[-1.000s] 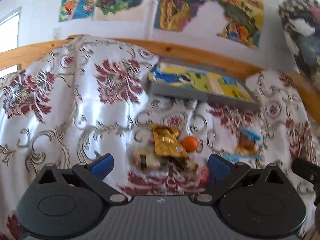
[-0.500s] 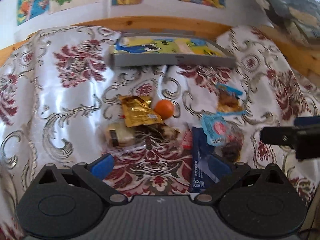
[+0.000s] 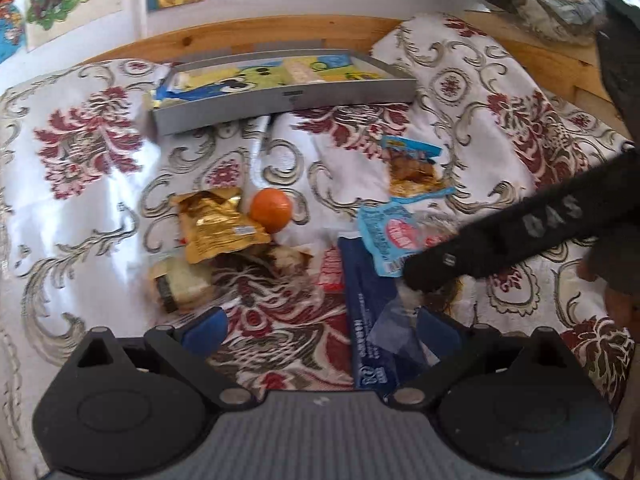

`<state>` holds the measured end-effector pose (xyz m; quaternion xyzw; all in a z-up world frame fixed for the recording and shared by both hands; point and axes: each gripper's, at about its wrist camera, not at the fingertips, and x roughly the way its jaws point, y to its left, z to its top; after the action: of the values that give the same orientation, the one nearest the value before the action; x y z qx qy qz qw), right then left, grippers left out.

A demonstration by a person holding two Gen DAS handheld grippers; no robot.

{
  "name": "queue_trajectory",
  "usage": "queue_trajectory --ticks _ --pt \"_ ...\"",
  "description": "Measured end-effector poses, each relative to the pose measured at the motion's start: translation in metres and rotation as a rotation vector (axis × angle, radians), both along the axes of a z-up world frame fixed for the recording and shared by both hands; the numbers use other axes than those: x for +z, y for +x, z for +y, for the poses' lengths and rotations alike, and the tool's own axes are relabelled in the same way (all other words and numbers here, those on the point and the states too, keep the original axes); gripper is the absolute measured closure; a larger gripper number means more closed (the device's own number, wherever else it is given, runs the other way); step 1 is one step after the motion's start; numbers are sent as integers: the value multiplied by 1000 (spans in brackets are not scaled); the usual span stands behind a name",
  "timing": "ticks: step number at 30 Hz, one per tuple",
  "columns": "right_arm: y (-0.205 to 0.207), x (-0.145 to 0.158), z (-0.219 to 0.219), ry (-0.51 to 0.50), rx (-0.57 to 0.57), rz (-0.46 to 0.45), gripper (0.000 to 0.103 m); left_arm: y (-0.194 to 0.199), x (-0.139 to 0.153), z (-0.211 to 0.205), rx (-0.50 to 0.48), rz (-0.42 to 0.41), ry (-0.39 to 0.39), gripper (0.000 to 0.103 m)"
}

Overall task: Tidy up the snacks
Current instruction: 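Move both tools back toward the remaining snack pile, then grasp the dark wrapped snack with the right gripper while the left gripper grasps the blue stick packet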

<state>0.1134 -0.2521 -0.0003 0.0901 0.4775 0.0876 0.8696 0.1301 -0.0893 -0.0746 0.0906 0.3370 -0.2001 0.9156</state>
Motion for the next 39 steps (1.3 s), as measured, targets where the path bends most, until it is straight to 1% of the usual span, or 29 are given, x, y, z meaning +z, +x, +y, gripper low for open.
queue_trajectory --ticks 3,7,9,11,13,15,20,23,24,25,29,31,33,34,36,39 --pt "7 -5 -1 17 -18 15 1 5 -5 -5 -40 20 -23 1" --pt "13 -12 1 -2 -27 39 1 8 -12 -7 -49 47 -66 1" --pt "10 -14 4 -32 -23 38 1 9 -15 -4 -40 62 -89 1" --pt "6 -15 10 -96 -7 37 3 10 -17 0 -36 79 -116 1" --pt "1 -16 13 -148 -4 28 11 11 -19 3 -38 98 -131 1" --pt "-2 -14 12 -172 -18 21 17 12 -19 6 -46 103 -140 1" --pt "-3 -13 5 -149 -46 21 25 13 -14 11 -47 104 -147 1" --pt "-4 -11 2 -148 -71 15 38 16 -9 18 -35 105 -178 1" --pt "-4 -10 0 -158 -88 11 46 17 -7 21 -24 105 -188 1" --pt "-4 -10 -2 -166 -100 9 49 18 -6 23 -12 106 -194 1" --pt "-5 -8 -8 -161 -122 5 54 22 -5 26 27 117 -206 1" --pt "-6 -7 -7 -175 -124 -7 63 22 -3 24 30 114 -202 1" --pt "-7 -5 -6 -206 -126 -27 64 20 -1 21 21 107 -199 1" --pt "-7 -4 -5 -211 -128 -32 66 19 0 18 12 106 -199 1" --pt "-7 -4 -6 -211 -129 -35 66 19 2 12 -12 100 -203 1" --pt "-8 -3 -5 -219 -126 -43 67 21 2 -3 -50 102 -178 1"
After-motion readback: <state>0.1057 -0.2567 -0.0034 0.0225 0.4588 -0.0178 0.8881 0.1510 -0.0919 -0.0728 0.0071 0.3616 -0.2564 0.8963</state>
